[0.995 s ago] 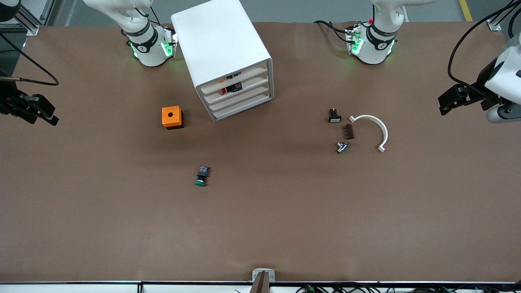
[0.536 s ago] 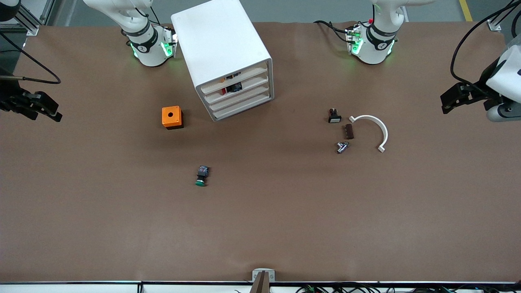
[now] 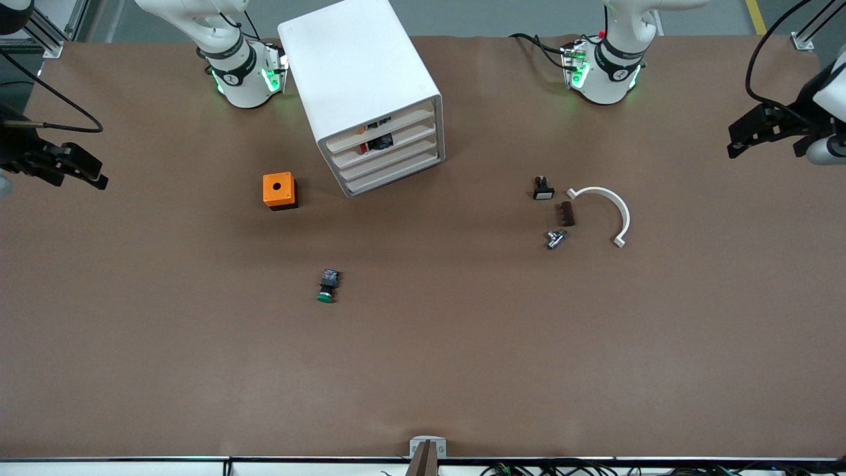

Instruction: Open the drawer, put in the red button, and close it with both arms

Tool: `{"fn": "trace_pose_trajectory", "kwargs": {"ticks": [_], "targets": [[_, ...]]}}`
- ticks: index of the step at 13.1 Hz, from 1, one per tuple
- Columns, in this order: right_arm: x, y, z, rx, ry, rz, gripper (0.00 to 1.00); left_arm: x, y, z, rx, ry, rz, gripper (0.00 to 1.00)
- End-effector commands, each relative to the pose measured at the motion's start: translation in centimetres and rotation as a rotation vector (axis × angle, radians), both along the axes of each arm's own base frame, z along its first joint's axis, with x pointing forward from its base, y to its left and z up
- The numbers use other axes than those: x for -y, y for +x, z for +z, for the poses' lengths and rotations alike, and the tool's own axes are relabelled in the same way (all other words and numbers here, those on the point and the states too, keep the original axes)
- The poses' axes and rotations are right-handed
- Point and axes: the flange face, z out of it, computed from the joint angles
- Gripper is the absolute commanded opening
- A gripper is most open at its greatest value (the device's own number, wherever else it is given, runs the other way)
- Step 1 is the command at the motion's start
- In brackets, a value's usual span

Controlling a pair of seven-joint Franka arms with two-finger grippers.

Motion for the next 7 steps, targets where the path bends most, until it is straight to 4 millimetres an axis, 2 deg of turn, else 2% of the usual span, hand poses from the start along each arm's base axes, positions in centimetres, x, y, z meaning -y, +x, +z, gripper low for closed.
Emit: {"fn": "trace_pose_trajectory", "kwargs": {"ticks": [1,2,3,4,6,7], "targets": [[0.1,-0.4,0.5,-0.002,-0.016,0.009,0.42,1.4,-2.9,-0.4,0.029,-0.015,-0.024,1.0],[0.1,-0.4,0.5,-0.002,-0.016,0.011,0.39,2.2,-3.6,-0.7,0.026,-0.012,-0.027,1.0],[0.1,-0.4,0.6,0.0,-0.016,0.009,0.41,3.5,-4.3,-1.2,0.027,-0.005,-0.022,1.0],[0.1,-0.4,0.5,-0.002,-0.016,0.009,0.58,3.7,-4.8,-1.3,0.044,-0.004,-0.022,1.0],[0.1,-0.4,0.5,-0.002,-0.016,0.008,1.0,3.7,-4.5,-1.2,0.046,-0.01,-0.019,1.0],[0.1,-0.4,0.5,-0.002,-0.016,0.008,1.0,3.8,-3.9,-1.6,0.037,-0.012,-0.028,1.0]]}}
